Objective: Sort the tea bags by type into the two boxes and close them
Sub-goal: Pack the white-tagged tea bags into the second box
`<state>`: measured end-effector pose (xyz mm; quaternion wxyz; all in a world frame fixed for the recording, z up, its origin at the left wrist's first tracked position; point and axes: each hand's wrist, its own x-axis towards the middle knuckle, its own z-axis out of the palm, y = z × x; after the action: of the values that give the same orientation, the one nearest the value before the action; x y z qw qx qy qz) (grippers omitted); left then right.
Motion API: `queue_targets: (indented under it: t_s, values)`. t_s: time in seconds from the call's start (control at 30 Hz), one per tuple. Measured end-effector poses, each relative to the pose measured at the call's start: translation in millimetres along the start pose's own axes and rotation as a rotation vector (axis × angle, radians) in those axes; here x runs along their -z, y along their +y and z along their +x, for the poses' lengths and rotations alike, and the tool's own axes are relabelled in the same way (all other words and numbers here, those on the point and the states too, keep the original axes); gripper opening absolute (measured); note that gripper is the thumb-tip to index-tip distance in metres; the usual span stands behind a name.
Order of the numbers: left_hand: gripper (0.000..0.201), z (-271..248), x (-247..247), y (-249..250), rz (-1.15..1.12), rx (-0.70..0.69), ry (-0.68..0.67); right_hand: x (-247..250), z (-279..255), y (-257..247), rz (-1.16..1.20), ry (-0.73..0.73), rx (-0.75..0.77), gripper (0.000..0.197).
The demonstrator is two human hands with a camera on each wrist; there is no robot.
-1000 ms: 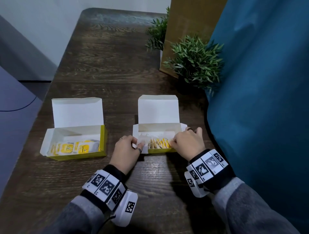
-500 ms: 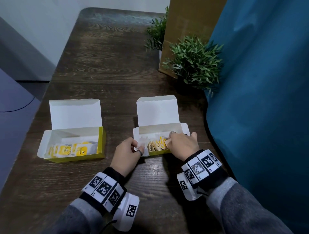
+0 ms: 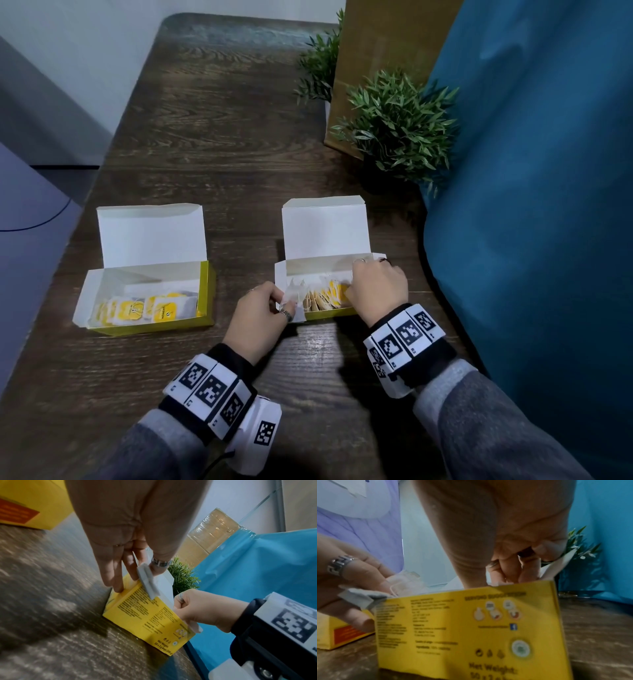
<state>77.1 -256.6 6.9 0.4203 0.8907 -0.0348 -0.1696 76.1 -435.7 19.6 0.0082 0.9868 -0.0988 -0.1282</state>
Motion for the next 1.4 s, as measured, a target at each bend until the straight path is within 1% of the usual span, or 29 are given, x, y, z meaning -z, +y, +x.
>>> queue_targets:
  t_s: [0.13, 0.3, 0.43, 0.57, 0.7, 0.77, 0.83, 0.9, 0.97, 1.03, 1.07, 1.1, 1.17, 1.2, 1.23, 1.3, 1.33, 1.37, 1.4]
  values:
    - [0.024, 1.8, -0.8, -2.0, -0.008, 0.004, -0.005, -6.4, 3.7, -2.5, -0.06, -0.018, 0.02, 0.029]
    - [0.023, 3.1, -2.6, -2.2, -0.012, 0.006, -0.008, -7.7, 5.7, 1.2, 0.025, -0.033, -0.006, 0.028]
    - [0.017, 3.0, -2.8, -2.2, -0.006, 0.002, -0.018, -7.2, 0.3, 4.5, 0.035, -0.061, 0.0, 0.033]
    - [0.017, 2.8, 3.9, -2.7, 0.035, -0.039, 0.047, -2.8, -7.8, 12.9, 0.087, -0.047, 0.028, 0.034]
    - [0.019, -2.6, 13.9, 8.8, -0.025, -0.081, 0.083, 9.8, -15.2, 29.7, 0.326, 0.004, 0.056, 0.028]
    - [0.02, -4.2, 15.3, 20.0, -0.027, -0.123, 0.08, 17.2, -16.4, 36.8, 0.503, 0.087, 0.096, 0.024]
    - [0.018, -2.3, 14.9, 31.8, -0.067, -0.175, 0.06, 27.1, -17.7, 39.5, 0.707, 0.108, 0.14, 0.021]
    - [0.015, 0.8, 12.8, 42.2, -0.147, -0.206, 0.011, 35.9, -19.0, 39.5, 0.891, 0.055, 0.179, 0.019]
    - [0.014, 4.6, 9.8, 50.6, -0.181, -0.236, -0.025, 41.6, -19.4, 38.0, 1.021, -0.023, 0.213, 0.017]
    - [0.014, 7.2, 6.1, 56.6, -0.211, -0.259, -0.072, 42.7, -19.1, 37.0, 1.078, -0.065, 0.259, 0.011]
    - [0.012, 7.9, 3.7, 58.9, -0.232, -0.264, -0.105, 42.9, -19.3, 37.7, 1.096, -0.073, 0.269, 0.004]
    - [0.012, 8.0, 2.0, 60.7, -0.253, -0.265, -0.132, 43.2, -19.3, 38.9, 1.111, -0.073, 0.265, 0.003]
    - [0.011, 8.9, -0.4, 60.2, -0.276, -0.256, -0.138, 42.2, -19.0, 43.3, 1.148, -0.065, 0.213, 0.008]
    - [0.012, 9.5, -1.2, 57.3, -0.252, -0.254, -0.107, 41.4, -18.7, 46.2, 1.158, -0.058, 0.178, 0.009]
    - [0.014, 10.4, -1.8, 52.9, -0.178, -0.258, -0.047, 40.3, -18.0, 49.2, 1.154, -0.046, 0.146, 0.011]
    - [0.023, 11.4, -1.0, 41.8, 0.059, -0.258, 0.114, 36.3, -15.9, 54.9, 1.129, -0.01, 0.084, 0.015]
    - [0.028, 10.5, 0.9, 37.1, 0.171, -0.241, 0.169, 34.2, -14.9, 57.3, 1.103, 0.016, 0.055, 0.014]
    - [0.031, 10.1, 2.2, 32.1, 0.265, -0.21, 0.186, 32.1, -14.1, 59.4, 1.066, 0.051, 0.026, 0.013]
    - [0.034, 9.6, 3.3, 28.0, 0.345, -0.171, 0.166, 30.0, -13.4, 61.2, 1.017, 0.096, -0.006, 0.012]
